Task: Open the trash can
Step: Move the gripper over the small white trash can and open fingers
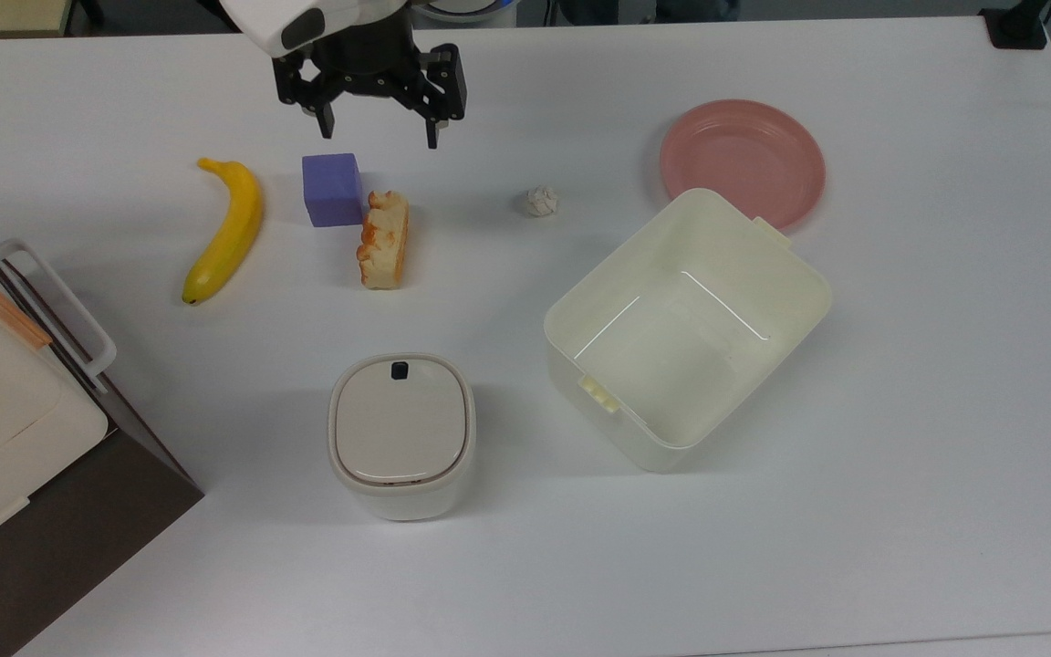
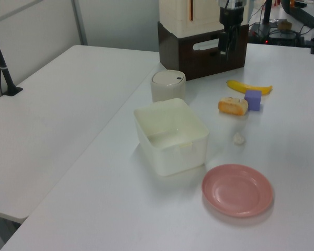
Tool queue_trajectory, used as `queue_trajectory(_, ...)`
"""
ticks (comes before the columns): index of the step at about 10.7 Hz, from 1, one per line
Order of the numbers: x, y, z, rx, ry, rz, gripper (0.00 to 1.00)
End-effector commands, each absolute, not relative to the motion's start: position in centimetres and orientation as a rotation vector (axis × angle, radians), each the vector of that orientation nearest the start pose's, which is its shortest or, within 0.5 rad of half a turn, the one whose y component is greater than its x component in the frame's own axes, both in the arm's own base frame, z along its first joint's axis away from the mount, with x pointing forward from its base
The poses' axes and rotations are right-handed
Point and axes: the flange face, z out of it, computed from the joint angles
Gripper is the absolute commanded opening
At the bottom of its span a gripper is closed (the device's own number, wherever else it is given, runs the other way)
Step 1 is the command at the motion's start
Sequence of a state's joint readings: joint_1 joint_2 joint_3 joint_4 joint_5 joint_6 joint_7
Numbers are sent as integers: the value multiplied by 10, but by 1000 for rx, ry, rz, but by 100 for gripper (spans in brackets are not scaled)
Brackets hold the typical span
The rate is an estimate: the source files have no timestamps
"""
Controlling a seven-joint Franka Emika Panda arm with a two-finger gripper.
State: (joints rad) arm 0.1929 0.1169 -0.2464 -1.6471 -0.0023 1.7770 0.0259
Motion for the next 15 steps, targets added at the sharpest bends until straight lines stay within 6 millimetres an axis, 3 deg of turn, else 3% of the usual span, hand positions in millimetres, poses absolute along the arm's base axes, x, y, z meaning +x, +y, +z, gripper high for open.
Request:
queue_trajectory(1,597,-23,540,-3125,158,4,100)
queue_trajectory(10,594,-17,521,-3083,212,45,100)
queue_trajectory(15,598,-18,523,-3076,226,-17,100)
